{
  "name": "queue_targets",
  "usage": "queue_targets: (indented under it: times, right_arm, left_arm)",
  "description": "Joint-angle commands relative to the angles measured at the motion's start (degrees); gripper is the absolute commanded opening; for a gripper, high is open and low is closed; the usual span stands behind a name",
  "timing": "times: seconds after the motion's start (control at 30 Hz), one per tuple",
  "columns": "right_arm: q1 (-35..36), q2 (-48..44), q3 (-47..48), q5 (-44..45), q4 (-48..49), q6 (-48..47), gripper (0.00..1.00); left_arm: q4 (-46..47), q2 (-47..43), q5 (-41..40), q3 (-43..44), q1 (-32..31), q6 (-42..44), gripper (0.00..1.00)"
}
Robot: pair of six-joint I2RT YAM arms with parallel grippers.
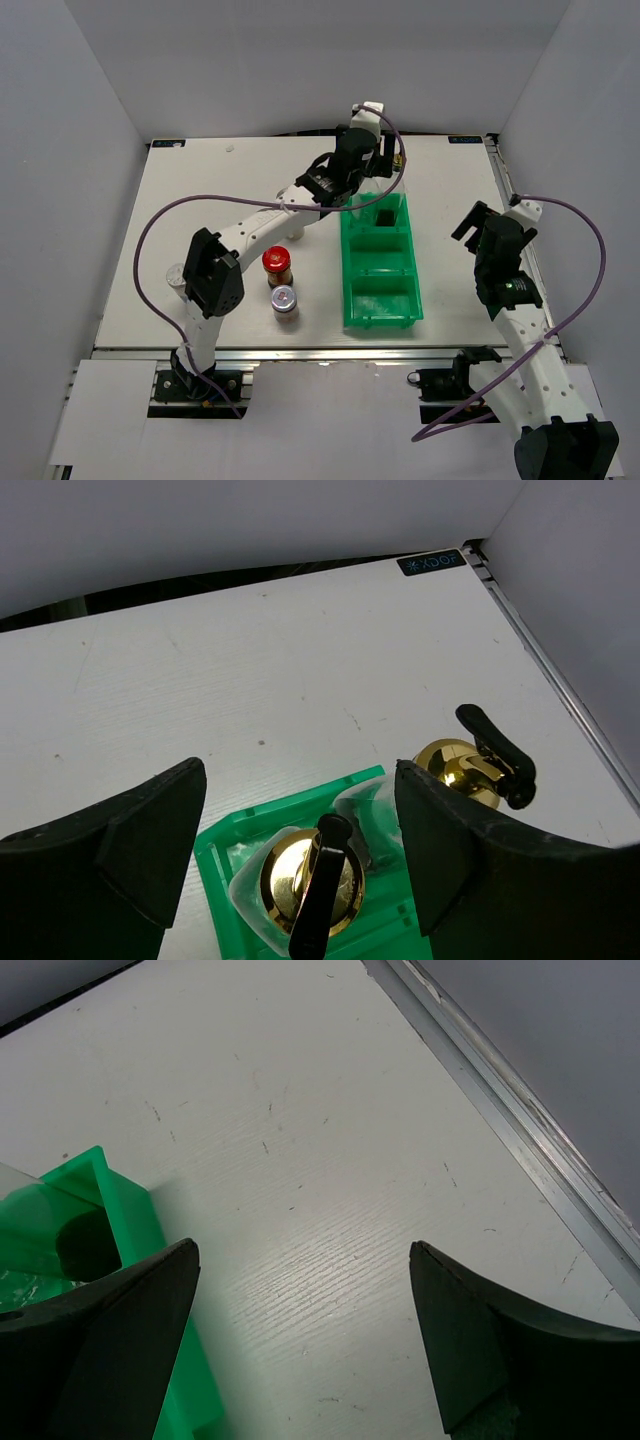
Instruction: Organize the condiment bottles
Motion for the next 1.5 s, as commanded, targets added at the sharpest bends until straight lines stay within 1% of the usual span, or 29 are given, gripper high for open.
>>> queue_targets:
  times: [0.0,0.17,0.27,0.37,0.4,0.43,0.47,0.5,0.53,0.6,0.63,0.67,0.7,0.73,0.77,0.8,0.83,0.9,0.93,0.97,1.03,1.07,1.13,1.17,1.23,1.3,1.33,1.37,1.47]
  right_arm:
    - [-0.2,-0.4,-0.3,-2.0,3.9,-1.9,0.89]
    - [-0.2,-0.5,-0.5,-7.2,5.8,-4.0,0.89]
    - [-0.2,-0.9,-0.6,-10.6,6.6,-5.8,0.89]
    - [-0.2,-1.4,-0.7,-18.4,8.2,-7.7,0.89]
    - [-0.2,-1.7,-0.7,-23.5,9.0,-9.0,0.89]
    - [-0.2,-1.6,-0.6,-25.9,9.0,-9.4,0.89]
    - [-0.2,-1.4,-0.3,-28.1,8.9,-9.9,0.89]
    - [0.1,-0.5,-0.2,-33.4,8.7,-10.7,0.89]
    - [0.4,0.1,0.2,-35.5,8.3,-11.1,0.89]
    - [2.6,1.7,1.2,-42.2,8.3,-12.8,0.89]
    - [4.1,2.2,1.6,-43.6,7.8,-14.9,0.89]
    - [5.9,2.8,2.0,-44.5,7.8,-16.2,0.89]
    - [11.2,3.1,2.4,-43.5,7.6,-17.6,0.89]
    - [14.8,3.5,2.7,-41.6,6.9,-20.5,0.89]
    - [18.3,4.1,3.2,-39.1,6.6,-21.0,0.89]
    - [24.7,6.1,4.3,-35.7,6.1,-23.4,0.89]
    - [27.3,7.5,5.2,-35.0,5.4,-24.7,0.89]
    - [32.5,12.1,8.3,-33.8,4.7,-24.8,0.89]
    - [34.1,13.8,8.3,-33.2,5.0,-24.6,0.89]
    - [37.2,17.1,11.4,-31.5,5.4,-24.8,0.9]
    - [40.2,20.5,13.7,-29.4,6.4,-25.0,0.89]
    - [42.5,24.0,14.9,-28.5,7.1,-25.1,0.89]
    - [44.2,27.8,19.4,-27.2,9.4,-24.2,0.89]
    - [45.0,31.7,21.2,-25.4,10.1,-22.7,0.89]
    - [45.2,35.9,27.0,-23.9,10.8,-21.6,0.89]
    - [45.2,42.4,31.5,-20.1,10.7,-18.4,0.89]
    - [45.3,44.7,36.4,-19.2,9.3,-18.1,0.89]
    - [45.3,49.1,38.8,-17.1,8.4,-17.6,0.89]
    - [45.3,56.5,47.5,-14.9,4.8,-16.1,0.89]
  left_arm:
    - [-1.7,-5.5,-0.4,3.7,-0.3,1.3,0.86]
    - [-2.5,-7.5,0.2,4.6,-0.4,1.3,0.88]
    - [-2.8,-8.8,-2.2,5.2,-0.3,1.6,0.89]
    - [-4.6,-9.0,-7.2,6.9,-0.4,2.5,0.9]
    - [-5.0,-9.0,-8.7,8.2,-0.3,3.4,0.9]
    - [-5.5,-9.0,-10.1,8.7,-0.2,4.0,0.91]
    - [-6.5,-9.0,-13.9,8.9,0.0,4.2,0.93]
    - [-7.3,-9.0,-15.3,9.5,0.3,4.2,0.95]
    - [-8.1,-9.4,-15.7,9.4,0.9,3.6,0.98]
    - [-9.3,-11.2,-15.7,8.0,3.7,1.9,0.98]
    - [-9.5,-12.0,-14.7,5.5,5.3,-0.7,0.98]
    - [-10.0,-14.5,-13.4,3.5,9.1,-2.2,0.98]
    - [-9.8,-16.0,-10.1,1.0,11.1,-5.4,0.98]
    - [-8.4,-17.8,-9.0,-6.0,15.1,-6.9,0.98]
    - [-7.2,-19.8,-8.8,-10.3,16.9,-8.3,0.98]
    - [-5.9,-24.4,-9.2,-14.7,18.7,-9.9,0.98]
    - [-3.3,-26.8,-9.9,-23.6,21.8,-12.3,0.98]
    - [-1.9,-32.9,-9.3,-31.2,25.2,-14.7,0.98]
    - [-1.6,-34.7,-9.4,-34.5,28.2,-17.3,0.98]
    - [-1.5,-37.7,-9.5,-40.2,29.5,-18.2,0.98]
    - [-2.0,-40.3,-10.0,-45.3,32.6,-21.1,0.98]
    - [-1.9,-41.5,-10.0,-49.3,33.5,-21.8,0.98]
    - [-1.5,-44.6,-9.9,-52.3,35.0,-22.8,0.98]
    - [-1.5,-45.3,-10.3,-54.1,35.3,-22.7,0.98]
    - [-2.2,-46.8,-10.8,-54.9,35.7,-22.6,0.98]
    - [-2.8,-47.5,-11.2,-55.6,35.8,-22.2,0.98]
    - [-3.4,-47.8,-11.3,-55.7,35.8,-22.1,0.98]
    - [-3.5,-48.4,-11.4,-56.0,35.8,-22.0,0.98]
    - [-3.5,-50.3,-12.2,-57.4,35.8,-21.4,0.98]
